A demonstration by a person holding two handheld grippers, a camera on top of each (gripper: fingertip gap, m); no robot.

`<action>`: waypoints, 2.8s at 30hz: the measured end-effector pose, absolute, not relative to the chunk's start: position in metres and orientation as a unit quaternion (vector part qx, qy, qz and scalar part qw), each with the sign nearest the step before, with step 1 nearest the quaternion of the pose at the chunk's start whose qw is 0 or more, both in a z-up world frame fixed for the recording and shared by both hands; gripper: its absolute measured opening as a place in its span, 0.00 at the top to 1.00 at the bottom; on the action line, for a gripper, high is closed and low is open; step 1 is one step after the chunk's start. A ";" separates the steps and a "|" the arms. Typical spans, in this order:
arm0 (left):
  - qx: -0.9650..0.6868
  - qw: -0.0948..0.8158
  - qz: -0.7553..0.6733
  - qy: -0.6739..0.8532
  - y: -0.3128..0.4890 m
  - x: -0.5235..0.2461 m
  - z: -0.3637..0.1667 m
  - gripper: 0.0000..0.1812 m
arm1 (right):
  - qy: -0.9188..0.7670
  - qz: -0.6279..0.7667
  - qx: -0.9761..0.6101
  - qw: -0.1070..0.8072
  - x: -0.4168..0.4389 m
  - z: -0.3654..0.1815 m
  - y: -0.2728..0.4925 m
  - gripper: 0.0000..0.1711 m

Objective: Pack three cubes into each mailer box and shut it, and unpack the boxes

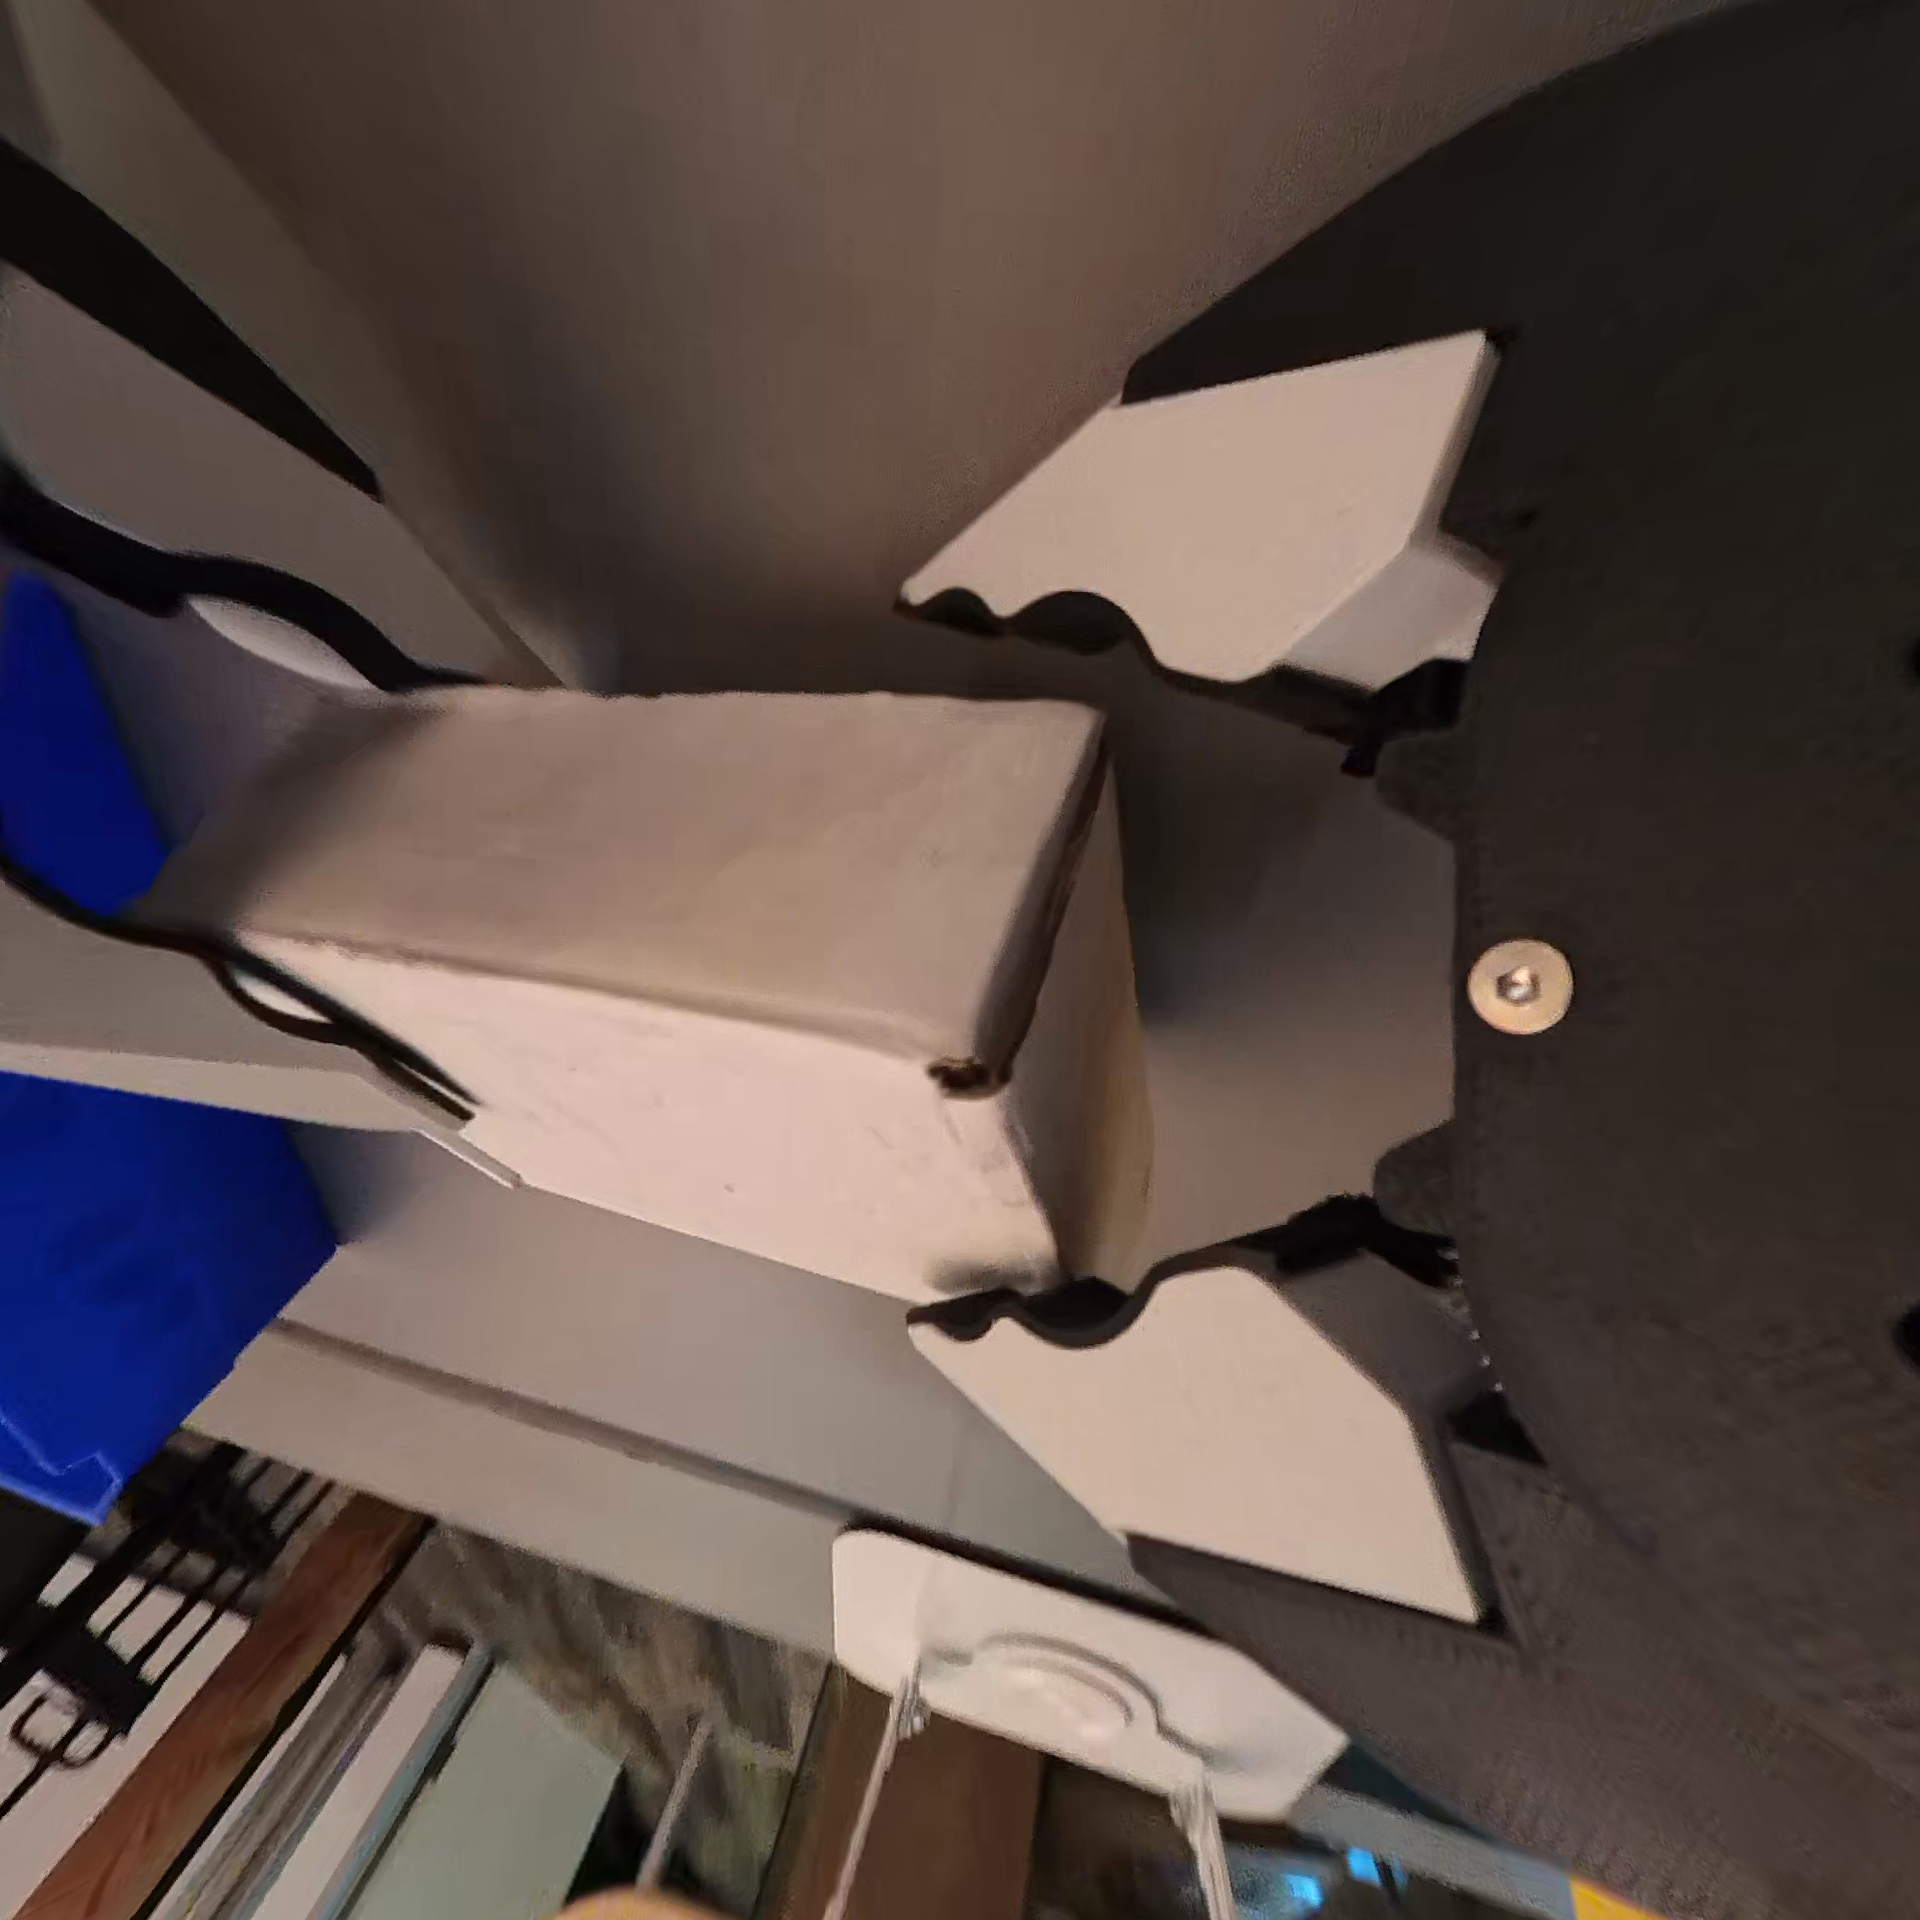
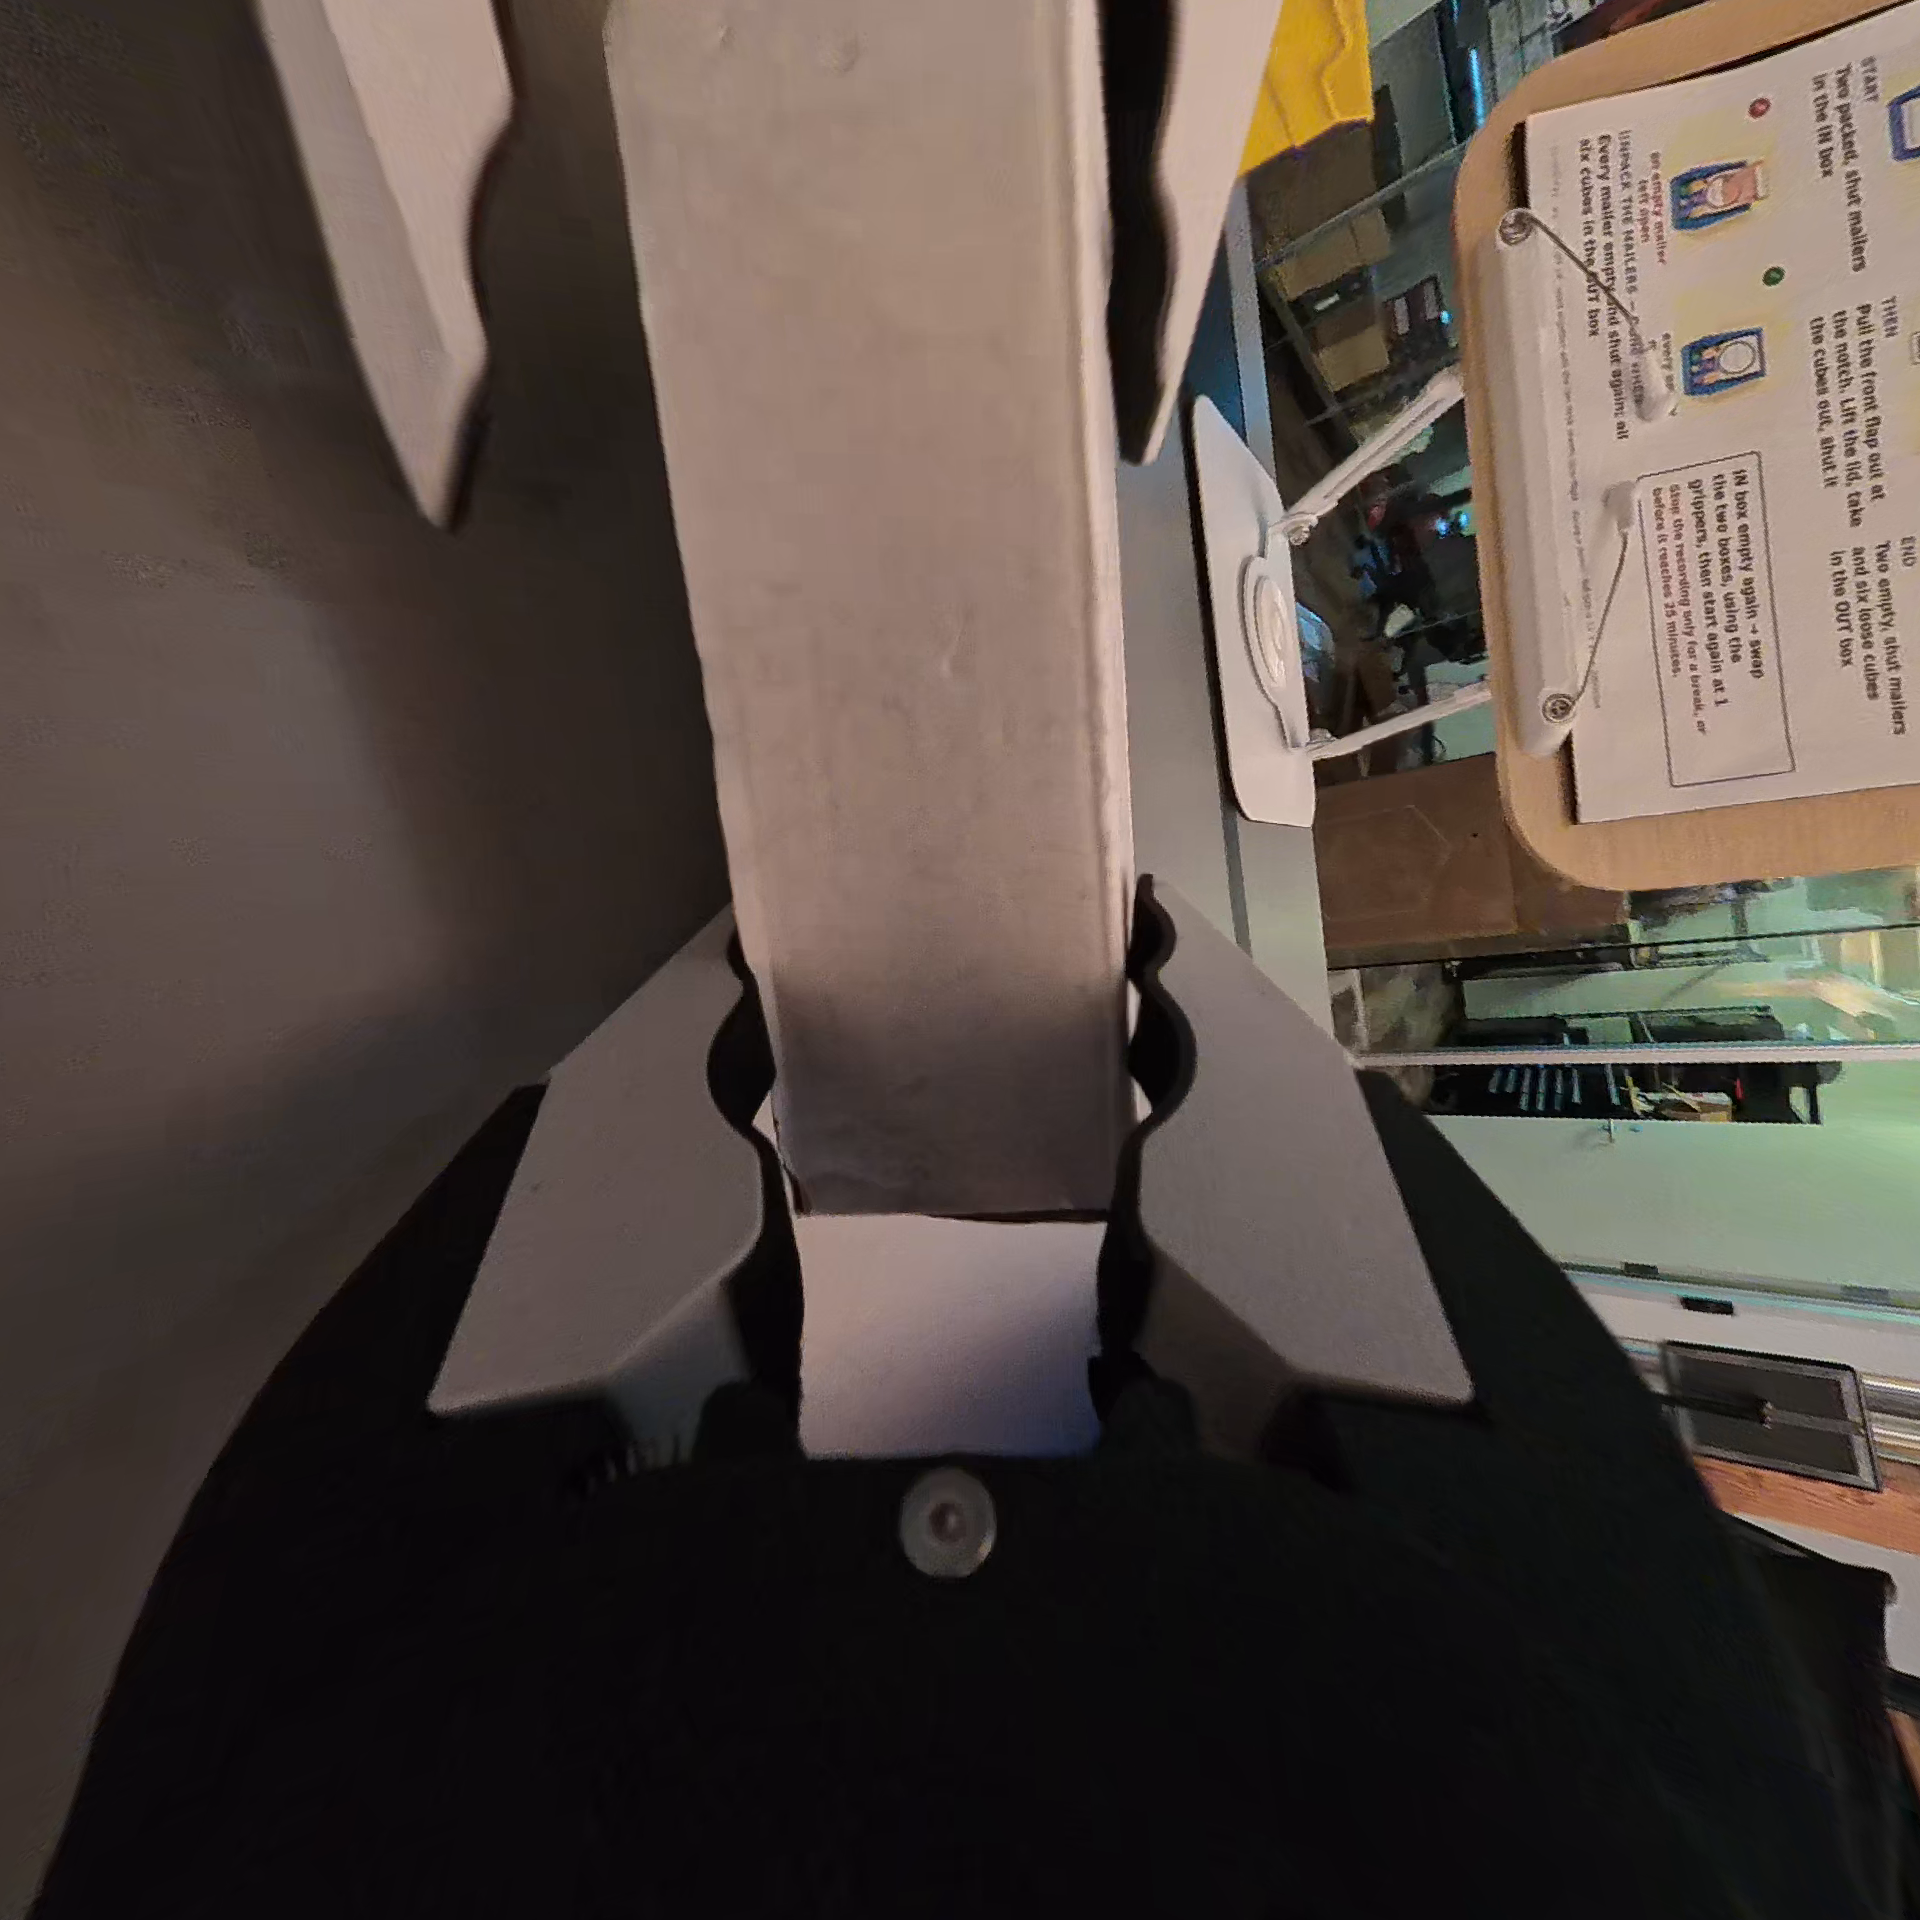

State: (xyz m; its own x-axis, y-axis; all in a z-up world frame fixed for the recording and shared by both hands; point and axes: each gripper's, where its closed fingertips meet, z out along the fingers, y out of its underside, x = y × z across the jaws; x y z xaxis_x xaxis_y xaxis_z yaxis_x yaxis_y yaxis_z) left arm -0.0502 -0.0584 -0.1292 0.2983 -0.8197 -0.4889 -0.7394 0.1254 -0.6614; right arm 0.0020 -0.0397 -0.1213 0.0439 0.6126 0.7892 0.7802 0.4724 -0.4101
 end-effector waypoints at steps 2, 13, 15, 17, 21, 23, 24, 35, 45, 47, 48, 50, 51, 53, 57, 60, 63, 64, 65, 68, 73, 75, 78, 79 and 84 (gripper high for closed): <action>-0.646 0.480 -0.015 0.593 -0.051 -0.049 -0.134 0.40 | -0.690 -0.051 -0.512 0.510 0.001 -0.121 -0.046 0.60; -0.614 0.524 -0.011 0.590 -0.055 -0.046 -0.128 0.46 | -0.689 -0.016 -0.522 0.502 0.001 -0.118 -0.052 0.60; -0.614 0.527 -0.021 0.587 -0.057 -0.046 -0.126 0.46 | -0.687 0.005 -0.532 0.495 0.001 -0.117 -0.054 0.59; -0.615 0.524 -0.040 0.589 -0.060 -0.043 -0.127 0.46 | -0.686 0.016 -0.545 0.482 0.005 -0.117 -0.054 0.58; -0.611 0.524 -0.078 0.588 -0.068 -0.039 -0.124 0.46 | -0.684 0.028 -0.554 0.474 0.011 -0.117 -0.056 0.58; -0.609 0.524 -0.075 0.591 -0.069 -0.040 -0.125 0.46 | -0.684 0.028 -0.556 0.472 0.014 -0.117 -0.056 0.58; -0.607 0.524 -0.074 0.593 -0.070 -0.040 -0.126 0.46 | -0.684 0.029 -0.556 0.472 0.016 -0.117 -0.056 0.58; -0.610 0.520 -0.035 0.597 -0.062 -0.044 -0.133 0.50 | -0.681 0.033 -0.559 0.472 0.011 -0.119 -0.057 0.57; -0.622 0.510 -0.036 0.593 -0.060 -0.045 -0.134 0.51 | -0.678 0.001 -0.477 0.559 -0.023 -0.093 -0.076 0.48; -0.628 0.509 -0.039 0.588 -0.060 -0.045 -0.133 0.51 | -0.687 -0.007 -0.410 0.600 -0.038 -0.079 -0.098 0.57; -0.631 0.508 -0.041 0.585 -0.060 -0.046 -0.133 0.52 | -0.686 -0.020 -0.393 0.612 -0.042 -0.075 -0.102 0.62; -0.641 0.504 -0.050 0.576 -0.058 -0.047 -0.132 0.52 | -0.689 -0.043 -0.388 0.610 -0.044 -0.076 -0.101 0.68; -0.646 0.503 -0.055 0.571 -0.058 -0.048 -0.131 0.52 | -0.692 -0.038 -0.388 0.608 -0.044 -0.077 -0.102 0.72; -0.653 0.500 -0.070 0.564 -0.056 -0.049 -0.129 0.52 | -0.689 -0.038 -0.394 0.607 -0.042 -0.078 -0.101 0.72; -0.663 0.497 -0.090 0.553 -0.055 -0.049 -0.127 0.52 | -0.694 -0.051 -0.401 0.596 -0.040 -0.084 -0.096 0.73; -0.663 0.496 -0.088 0.554 -0.055 -0.050 -0.127 0.53 | -0.687 -0.061 -0.400 0.604 -0.041 -0.081 -0.095 0.77; -0.664 0.496 -0.087 0.552 -0.054 -0.050 -0.127 0.53 | -0.686 -0.078 -0.389 0.609 -0.041 -0.079 -0.095 0.78; -0.665 0.496 -0.087 0.551 -0.054 -0.050 -0.126 0.54 | -0.686 -0.086 -0.383 0.612 -0.042 -0.078 -0.095 0.78; -0.666 0.496 -0.087 0.551 -0.054 -0.051 -0.126 0.54 | -0.686 -0.093 -0.378 0.614 -0.042 -0.078 -0.095 0.78; -0.673 0.497 -0.090 0.540 -0.052 -0.053 -0.125 0.55 | -0.681 -0.116 -0.362 0.626 -0.044 -0.074 -0.094 0.79; -0.685 0.490 -0.119 0.527 -0.051 -0.055 -0.122 0.55 | -0.679 -0.124 -0.339 0.639 -0.052 -0.074 -0.099 0.89; -0.684 0.490 -0.117 0.527 -0.052 -0.055 -0.122 0.55 | -0.682 -0.122 -0.339 0.637 -0.055 -0.076 -0.100 0.91; -0.683 0.493 -0.128 0.523 -0.052 -0.055 -0.122 0.54 | -0.679 -0.115 -0.347 0.637 -0.056 -0.075 -0.099 0.94; -0.682 0.495 -0.128 0.522 -0.051 -0.055 -0.121 0.55 | -0.678 -0.117 -0.347 0.637 -0.056 -0.075 -0.099 0.95; -0.680 0.505 -0.088 0.524 -0.045 -0.054 -0.127 0.43 | -0.671 -0.135 -0.351 0.639 -0.058 -0.073 -0.095 0.98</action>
